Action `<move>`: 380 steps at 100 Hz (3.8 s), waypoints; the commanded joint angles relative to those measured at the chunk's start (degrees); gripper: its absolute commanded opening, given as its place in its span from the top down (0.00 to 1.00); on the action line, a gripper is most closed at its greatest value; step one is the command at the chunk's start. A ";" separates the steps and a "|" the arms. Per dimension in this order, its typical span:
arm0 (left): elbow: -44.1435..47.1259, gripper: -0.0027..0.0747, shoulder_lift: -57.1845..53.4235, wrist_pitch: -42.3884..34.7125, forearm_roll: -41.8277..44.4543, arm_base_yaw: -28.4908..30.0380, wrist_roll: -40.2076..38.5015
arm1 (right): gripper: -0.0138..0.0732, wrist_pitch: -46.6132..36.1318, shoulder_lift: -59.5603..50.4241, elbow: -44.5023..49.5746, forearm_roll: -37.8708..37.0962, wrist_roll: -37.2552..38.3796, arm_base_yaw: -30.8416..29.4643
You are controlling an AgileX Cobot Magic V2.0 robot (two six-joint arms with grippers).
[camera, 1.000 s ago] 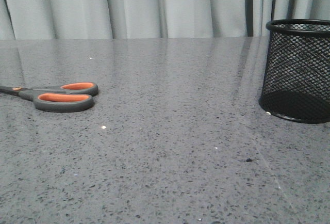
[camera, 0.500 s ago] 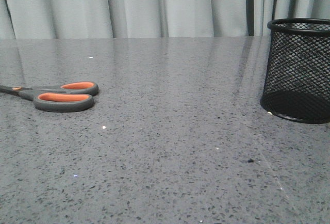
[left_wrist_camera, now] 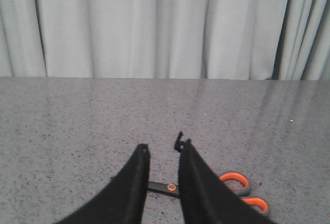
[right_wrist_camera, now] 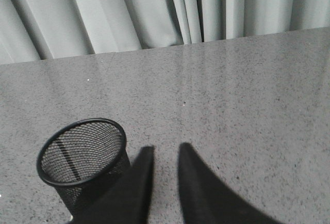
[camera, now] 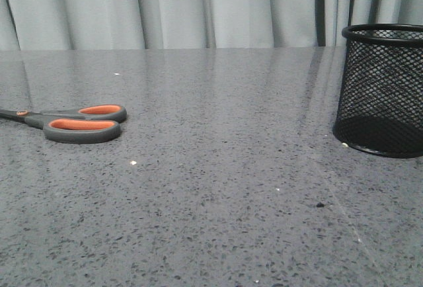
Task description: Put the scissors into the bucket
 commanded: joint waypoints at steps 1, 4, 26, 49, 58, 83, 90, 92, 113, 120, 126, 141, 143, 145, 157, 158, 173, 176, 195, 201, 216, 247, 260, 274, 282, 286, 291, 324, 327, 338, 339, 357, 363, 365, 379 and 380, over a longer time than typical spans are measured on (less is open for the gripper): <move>-3.19 0.54 4.36 -6.44 -0.80 0.08 1.07 | 0.44 -2.72 2.44 -4.17 -0.32 -1.17 0.81; -3.87 0.51 5.34 -6.19 -0.97 -0.14 1.07 | 0.38 -2.58 2.88 -4.71 -0.32 -1.17 1.09; -14.34 0.55 15.76 13.03 3.93 -7.33 14.23 | 0.29 -2.17 3.14 -5.54 -0.23 -1.17 3.18; -29.59 0.55 33.72 33.02 17.08 -13.24 24.16 | 0.29 -2.37 3.28 -5.54 -0.34 -1.17 5.03; -35.20 0.55 39.61 36.18 20.88 -15.48 26.97 | 0.29 -2.47 3.28 -5.54 -0.45 -1.17 5.84; -42.54 0.55 52.21 37.46 22.41 -18.67 44.97 | 0.29 -2.79 3.28 -5.54 -0.45 -1.17 8.05; -43.61 0.55 55.53 38.62 22.41 -18.90 44.49 | 0.29 -2.79 3.28 -5.54 -0.54 -1.17 8.03; -43.91 0.55 56.47 39.18 22.41 -18.90 44.49 | 0.29 -2.79 3.28 -5.54 -0.56 -1.17 8.03; -44.62 0.54 63.18 40.54 23.84 -18.90 45.74 | 0.29 -2.79 3.28 -5.54 -1.39 -1.17 9.33; -44.62 0.54 64.09 40.38 25.07 -18.90 47.70 | 0.29 -2.79 3.28 -5.54 -1.51 -1.17 10.24; -44.62 0.54 64.55 39.40 26.32 -18.90 47.92 | 0.29 -2.79 3.28 -5.54 -1.62 -1.17 10.74; -44.62 0.55 64.87 34.80 27.40 -18.90 47.92 | 0.29 -3.01 3.28 -5.54 -1.62 -1.17 10.87; -44.62 0.56 64.87 34.80 27.40 -18.90 47.81 | 0.29 -3.01 3.28 -5.54 -1.70 -1.17 10.87; -44.76 0.56 64.74 35.34 27.40 -18.90 47.45 | 0.29 -3.13 3.28 -5.54 -1.74 -1.17 10.87; -44.85 0.55 64.74 35.74 25.90 -18.90 47.02 | 0.29 -3.70 3.28 -5.54 -2.23 -1.17 10.87; -44.85 0.55 64.74 35.74 26.03 -18.90 47.02 | 0.29 -3.82 3.28 -5.54 -2.23 -1.17 10.87; -45.56 0.38 65.67 35.84 28.47 -18.90 46.80 | 0.29 -4.57 3.34 -5.54 -3.33 -1.17 10.87; -45.70 0.33 65.98 35.84 28.47 -18.90 46.80 | 0.29 -4.69 3.34 -5.54 -3.34 -1.17 10.87; -48.71 0.36 69.14 38.87 25.66 -18.90 45.88 | 0.29 -6.92 3.57 -4.13 -3.46 -1.17 11.48; -49.81 0.39 70.27 40.06 25.21 -18.90 46.00 | 0.29 -6.92 3.57 -3.56 -3.46 -1.17 11.48; -52.30 0.43 73.01 43.00 23.86 -18.90 46.21 | 0.29 -6.81 3.57 -2.92 -3.46 -1.17 11.48; -53.29 0.43 76.87 44.93 26.03 -18.90 47.72 | 0.29 -7.15 3.57 -2.92 -3.46 -1.17 12.65; -53.29 0.43 78.42 44.93 26.42 -18.67 47.72 | 0.29 -7.15 3.57 -2.92 -3.46 -1.17 12.65; -53.29 0.43 79.55 44.72 26.42 -17.84 47.72 | 0.29 -7.15 3.57 -2.92 -3.46 -1.17 12.69; -53.29 0.44 79.77 44.45 25.93 -17.15 47.72 | 0.29 -6.97 3.57 -2.92 -3.46 -1.17 12.69; -53.29 0.45 79.77 44.33 25.87 -16.88 47.72 | 0.29 -6.97 3.57 -2.92 -3.46 -1.17 12.69; -53.29 0.45 79.77 44.33 25.87 -16.37 47.72 | 0.29 -6.97 3.57 -2.92 -3.46 -1.17 12.69; -53.29 0.47 79.77 44.89 22.13 -14.88 47.72 | 0.29 -6.97 3.57 -2.92 -3.46 -1.17 12.69; -53.29 0.48 79.77 44.97 22.13 -14.88 47.72 | 0.29 -6.90 3.57 -2.92 -3.46 -1.17 12.69; -53.29 0.59 79.77 45.13 22.13 -14.88 47.72 | 0.29 -6.68 3.57 -2.92 -3.46 -1.17 12.69; -53.29 0.60 79.77 45.25 22.13 -14.88 47.72 | 0.29 -6.55 3.57 -2.92 -3.46 -1.17 12.69; -53.29 0.82 79.77 45.28 21.65 -14.88 47.72 | 0.29 -5.79 3.57 -2.92 -3.46 -1.17 12.69; -53.29 0.86 79.77 45.28 21.32 -14.88 47.72 | 0.29 -5.45 3.57 -2.92 -3.46 -1.17 12.69; -53.29 0.86 79.77 45.28 21.32 -14.88 47.72 | 0.29 -5.42 3.57 -2.92 -3.46 -1.17 12.69; -53.29 0.89 79.22 45.28 20.55 -14.88 47.23 | 0.29 -5.16 3.57 -2.92 -3.46 -1.17 12.69; -53.29 0.89 79.27 45.28 20.59 -14.88 47.23 | 0.29 -5.16 3.57 -2.92 -3.46 -1.17 12.69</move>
